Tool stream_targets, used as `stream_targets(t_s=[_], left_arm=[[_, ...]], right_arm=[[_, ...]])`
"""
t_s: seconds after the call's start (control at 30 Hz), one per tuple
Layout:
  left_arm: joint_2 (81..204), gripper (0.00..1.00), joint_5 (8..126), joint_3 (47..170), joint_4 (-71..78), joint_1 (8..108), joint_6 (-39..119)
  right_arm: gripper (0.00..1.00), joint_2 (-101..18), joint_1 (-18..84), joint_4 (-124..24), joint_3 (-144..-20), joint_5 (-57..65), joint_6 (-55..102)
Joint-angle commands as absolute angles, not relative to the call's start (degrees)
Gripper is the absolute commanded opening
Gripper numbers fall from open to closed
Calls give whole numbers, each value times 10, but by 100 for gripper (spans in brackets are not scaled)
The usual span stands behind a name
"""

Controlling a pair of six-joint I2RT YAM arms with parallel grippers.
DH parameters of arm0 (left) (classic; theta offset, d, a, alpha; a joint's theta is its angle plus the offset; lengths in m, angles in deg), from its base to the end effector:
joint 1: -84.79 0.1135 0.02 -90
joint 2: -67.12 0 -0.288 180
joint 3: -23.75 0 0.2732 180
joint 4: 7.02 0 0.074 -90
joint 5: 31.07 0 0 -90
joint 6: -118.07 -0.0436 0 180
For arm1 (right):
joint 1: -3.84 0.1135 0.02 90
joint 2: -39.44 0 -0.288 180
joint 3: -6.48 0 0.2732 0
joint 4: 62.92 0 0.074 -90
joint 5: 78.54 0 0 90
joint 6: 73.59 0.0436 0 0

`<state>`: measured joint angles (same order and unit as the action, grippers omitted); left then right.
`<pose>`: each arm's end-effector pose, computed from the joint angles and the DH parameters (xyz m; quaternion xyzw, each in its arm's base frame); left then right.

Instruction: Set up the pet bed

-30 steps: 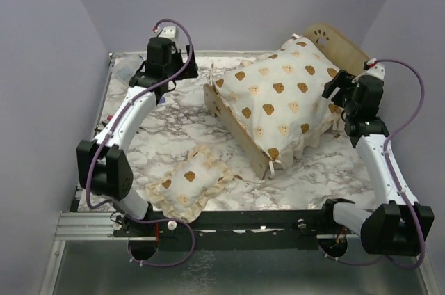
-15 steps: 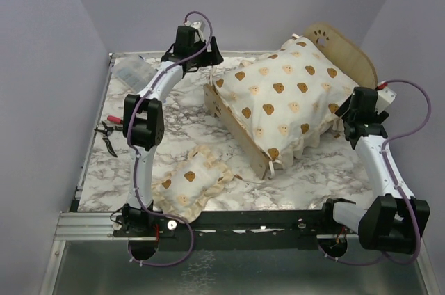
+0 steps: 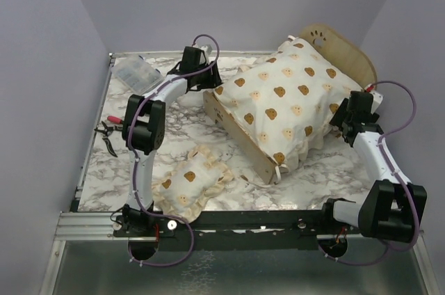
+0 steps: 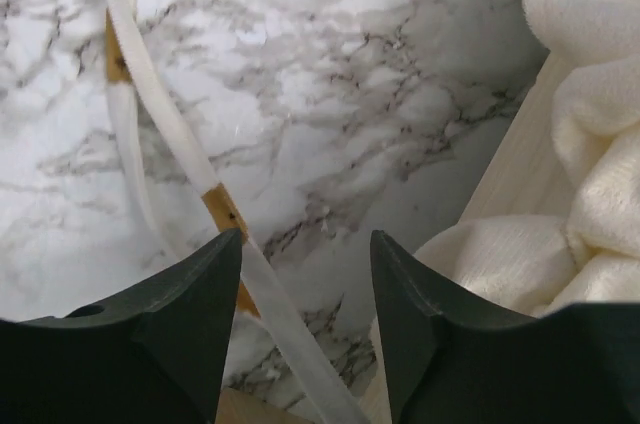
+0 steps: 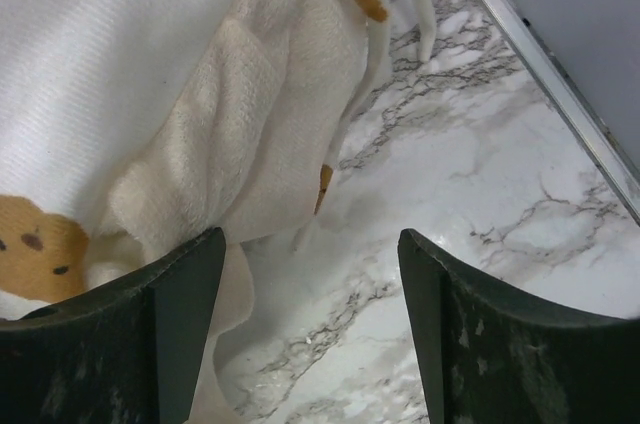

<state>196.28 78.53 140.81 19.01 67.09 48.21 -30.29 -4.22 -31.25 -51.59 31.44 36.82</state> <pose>0.5286 -0.1840 0.2085 0.0556 0.8876 -0.2845 0.3581 0.2667 -0.0528 0.2496 0.2890 0.8596 -0.1164 0.4050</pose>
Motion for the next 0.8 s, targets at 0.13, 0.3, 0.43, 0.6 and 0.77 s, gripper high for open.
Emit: stream_targets(t_s=[0.13,0.3,0.43,0.6,0.77], left_arm=[[1771,54,829,1143,161,657,481],[1635,54,829,981,121,635,519],[1519,54,810,851,83,607,578],[1375,57,759,760,98,597,615],[1290,58,666,775,194,609,585]], right_arm=[[75,-365,-28,-418,-558,58,304],[75,-451,30,-467,-631,-19,283],[75,-528,75,-489,-709,-48,265],[74,-582,84,-451,-797,-38,246],[76,-537,83,-376,-821,130,226]])
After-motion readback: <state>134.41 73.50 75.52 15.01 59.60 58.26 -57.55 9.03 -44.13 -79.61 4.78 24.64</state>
